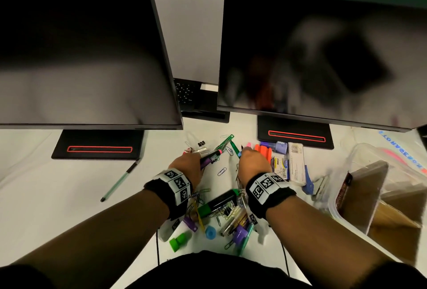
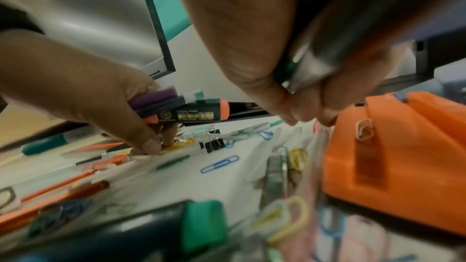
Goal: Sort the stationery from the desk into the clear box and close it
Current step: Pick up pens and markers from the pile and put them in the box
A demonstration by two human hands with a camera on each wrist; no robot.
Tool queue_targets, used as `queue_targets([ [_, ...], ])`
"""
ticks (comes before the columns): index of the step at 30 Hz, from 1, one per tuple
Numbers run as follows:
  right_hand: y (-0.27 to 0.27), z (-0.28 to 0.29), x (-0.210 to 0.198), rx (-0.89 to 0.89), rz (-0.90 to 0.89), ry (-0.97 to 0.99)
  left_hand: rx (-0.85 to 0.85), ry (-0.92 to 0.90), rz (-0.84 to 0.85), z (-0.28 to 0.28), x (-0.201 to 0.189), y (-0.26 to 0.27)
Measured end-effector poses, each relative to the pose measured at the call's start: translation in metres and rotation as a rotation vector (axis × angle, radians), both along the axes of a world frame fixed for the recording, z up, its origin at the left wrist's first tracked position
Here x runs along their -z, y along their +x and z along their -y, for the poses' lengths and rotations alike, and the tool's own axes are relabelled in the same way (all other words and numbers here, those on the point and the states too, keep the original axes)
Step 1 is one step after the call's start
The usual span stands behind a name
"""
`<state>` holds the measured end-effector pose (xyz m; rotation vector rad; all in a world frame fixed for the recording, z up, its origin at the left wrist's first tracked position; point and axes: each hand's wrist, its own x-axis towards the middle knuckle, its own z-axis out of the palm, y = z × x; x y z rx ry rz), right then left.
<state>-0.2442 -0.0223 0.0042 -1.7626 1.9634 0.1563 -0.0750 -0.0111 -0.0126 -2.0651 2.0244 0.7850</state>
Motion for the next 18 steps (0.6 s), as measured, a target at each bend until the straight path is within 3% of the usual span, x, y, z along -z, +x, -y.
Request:
queue_targets([
  [3,-0.002,-0.003,0.005,-0.038,-0.060,0.034,0.055,0.024,0.073,0.000,0.007,-0.001],
  [8,-0.006,-0.004,0.011,0.027,0.011,0.056,0.153,0.055,0.152,0.002,0.005,-0.002],
  [13,-0.009,-0.004,0.012,0.170,0.132,0.076,0.105,0.086,0.064,0.006,-0.003,0.001],
  [18,-0.009,-0.007,0.006,0.199,0.221,0.078,0.068,0.148,-0.006,0.005,-0.009,0.003],
])
